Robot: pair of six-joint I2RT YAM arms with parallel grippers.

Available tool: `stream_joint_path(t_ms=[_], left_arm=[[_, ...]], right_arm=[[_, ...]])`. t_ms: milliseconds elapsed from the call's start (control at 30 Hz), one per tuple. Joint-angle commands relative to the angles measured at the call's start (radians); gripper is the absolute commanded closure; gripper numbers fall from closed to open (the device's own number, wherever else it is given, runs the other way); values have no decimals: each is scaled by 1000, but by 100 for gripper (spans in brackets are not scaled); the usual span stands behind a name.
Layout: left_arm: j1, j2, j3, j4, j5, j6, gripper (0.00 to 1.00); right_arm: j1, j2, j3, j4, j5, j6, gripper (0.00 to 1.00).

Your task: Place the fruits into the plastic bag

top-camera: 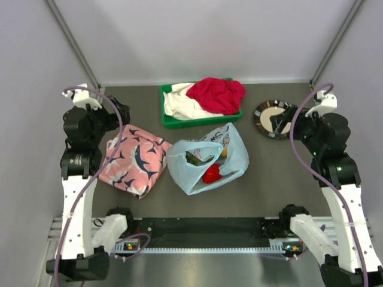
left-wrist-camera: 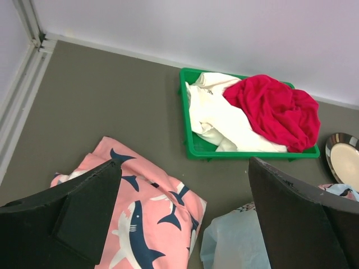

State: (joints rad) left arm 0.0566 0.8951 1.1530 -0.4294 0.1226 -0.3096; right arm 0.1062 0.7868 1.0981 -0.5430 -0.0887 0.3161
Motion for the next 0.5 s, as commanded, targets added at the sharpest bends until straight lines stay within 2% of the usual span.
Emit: stream_joint_path(t_ms=[0,467], left_arm=[[0,-47,-27,-20,-38,30,1],[-1,-94,-70,-16,-15,35,1]], right_arm=[[-11,-61,-38,-5,9,6,13],[-10,-101,-80,-18,37,1,12]])
